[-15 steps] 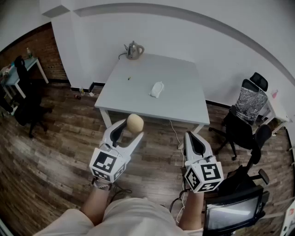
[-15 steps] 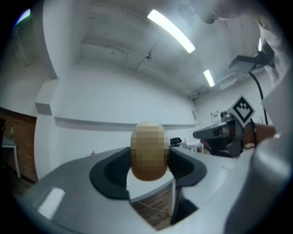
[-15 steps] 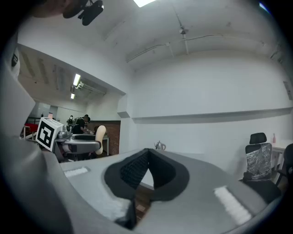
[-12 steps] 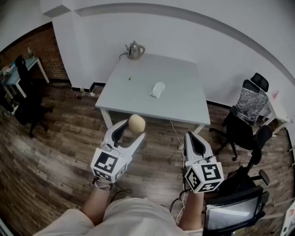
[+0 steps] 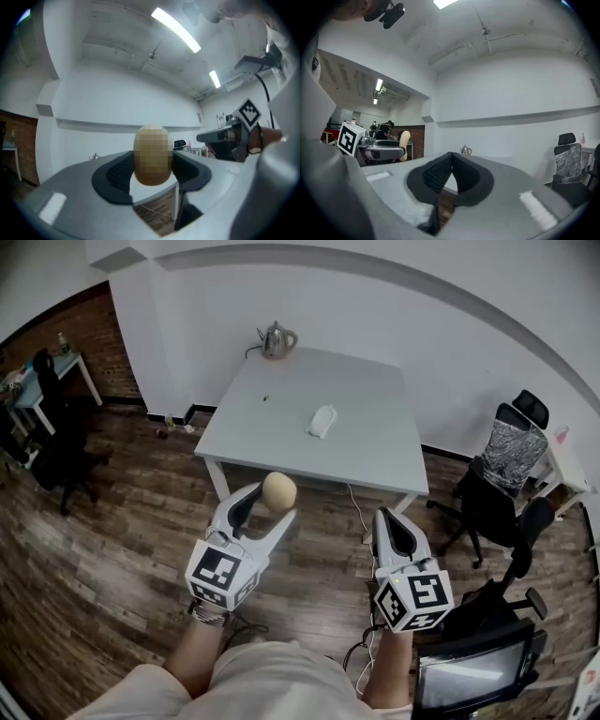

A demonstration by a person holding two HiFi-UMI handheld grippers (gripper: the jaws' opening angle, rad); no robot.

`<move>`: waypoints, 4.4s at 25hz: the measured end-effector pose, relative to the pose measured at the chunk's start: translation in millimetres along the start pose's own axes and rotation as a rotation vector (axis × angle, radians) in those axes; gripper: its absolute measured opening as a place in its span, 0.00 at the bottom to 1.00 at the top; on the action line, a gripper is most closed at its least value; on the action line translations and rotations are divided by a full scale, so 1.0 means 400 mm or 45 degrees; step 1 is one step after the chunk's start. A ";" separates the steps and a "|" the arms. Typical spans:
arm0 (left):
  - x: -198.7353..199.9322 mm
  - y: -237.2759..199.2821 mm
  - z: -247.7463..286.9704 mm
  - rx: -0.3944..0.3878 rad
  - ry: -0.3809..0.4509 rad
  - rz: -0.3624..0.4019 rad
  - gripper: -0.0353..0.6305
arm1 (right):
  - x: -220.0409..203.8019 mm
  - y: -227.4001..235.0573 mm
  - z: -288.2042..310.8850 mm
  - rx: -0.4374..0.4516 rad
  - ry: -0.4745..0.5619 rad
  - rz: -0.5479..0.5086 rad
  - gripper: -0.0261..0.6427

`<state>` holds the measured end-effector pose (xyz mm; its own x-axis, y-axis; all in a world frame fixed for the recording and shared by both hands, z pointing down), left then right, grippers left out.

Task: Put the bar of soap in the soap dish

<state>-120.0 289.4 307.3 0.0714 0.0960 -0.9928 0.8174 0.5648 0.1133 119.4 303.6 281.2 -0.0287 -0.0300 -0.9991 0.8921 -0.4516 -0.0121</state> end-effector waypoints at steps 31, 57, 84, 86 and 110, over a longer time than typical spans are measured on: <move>-0.001 0.102 0.013 0.074 -0.001 -0.032 0.46 | -0.009 0.074 -0.040 0.077 -0.030 -0.010 0.04; -0.006 0.074 0.021 0.073 -0.011 -0.031 0.46 | -0.030 0.069 -0.020 0.057 -0.044 0.031 0.04; -0.028 -0.087 0.208 0.005 -0.018 -0.047 0.46 | 0.000 0.139 0.199 0.012 -0.051 0.022 0.04; -0.027 -0.106 0.220 0.002 -0.019 -0.044 0.46 | 0.004 0.140 0.217 0.006 -0.051 0.021 0.04; -0.074 -0.262 0.329 -0.056 -0.047 -0.076 0.46 | -0.009 0.152 0.399 -0.045 -0.092 0.034 0.04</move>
<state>-132.6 119.4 320.0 0.0452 0.0313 -0.9985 0.7949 0.6043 0.0549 101.7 133.9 290.4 -0.0363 -0.1067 -0.9936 0.9083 -0.4181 0.0117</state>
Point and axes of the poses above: the fingertips, and each gripper's own axes: z forward along the fingers, y to its right, x out of its top, the point moved 7 cm from there along -z, backward along the fingers, and after that the axes turned 1 degree about z, right-handed, at the moved point
